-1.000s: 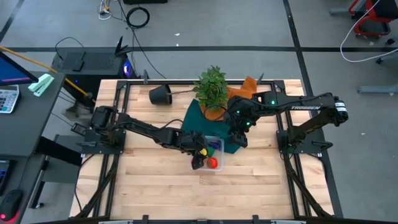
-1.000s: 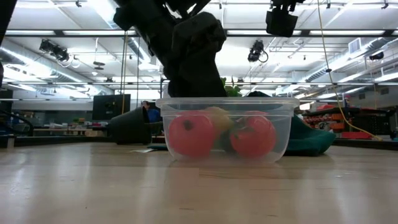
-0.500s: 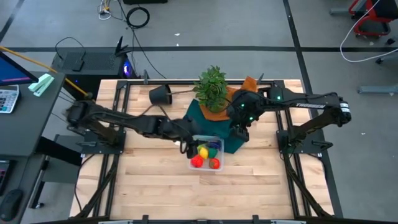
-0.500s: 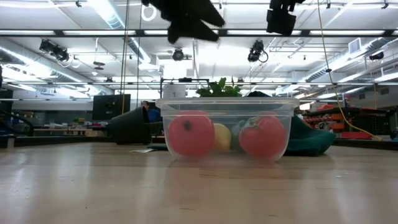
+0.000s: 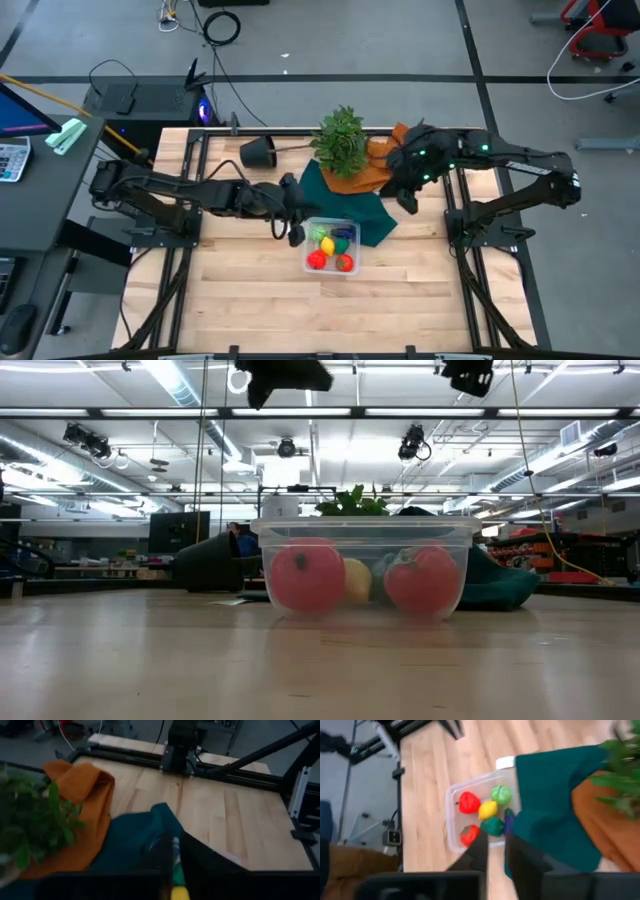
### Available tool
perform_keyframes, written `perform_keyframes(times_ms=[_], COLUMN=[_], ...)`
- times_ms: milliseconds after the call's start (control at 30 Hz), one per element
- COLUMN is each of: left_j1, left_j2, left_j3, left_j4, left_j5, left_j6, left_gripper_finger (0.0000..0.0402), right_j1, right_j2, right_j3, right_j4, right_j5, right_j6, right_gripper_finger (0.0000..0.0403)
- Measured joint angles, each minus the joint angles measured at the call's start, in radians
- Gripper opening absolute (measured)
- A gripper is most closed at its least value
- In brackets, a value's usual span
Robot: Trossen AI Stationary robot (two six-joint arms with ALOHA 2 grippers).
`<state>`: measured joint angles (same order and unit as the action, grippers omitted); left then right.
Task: Pick and placing Produce into tupperware
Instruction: Return to Home Position
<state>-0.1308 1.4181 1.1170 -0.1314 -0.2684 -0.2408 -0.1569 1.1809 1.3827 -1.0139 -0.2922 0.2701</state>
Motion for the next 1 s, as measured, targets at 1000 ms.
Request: perform_keyframes(times_ms=[1000], left_j1=[0.026], left_j2=[-0.69], left_j3=[-0.725], left_j4=[0.525], left_j5=[0.022], left_j6=[-0.009], left_gripper_finger=[0.0006], right_j1=[-0.131], right_j2=[-0.454], right_j3=[-0.331], right_j4=[0.218], right_j5=[0.02], right_j6=[0.327], right_gripper_finger=[0.0])
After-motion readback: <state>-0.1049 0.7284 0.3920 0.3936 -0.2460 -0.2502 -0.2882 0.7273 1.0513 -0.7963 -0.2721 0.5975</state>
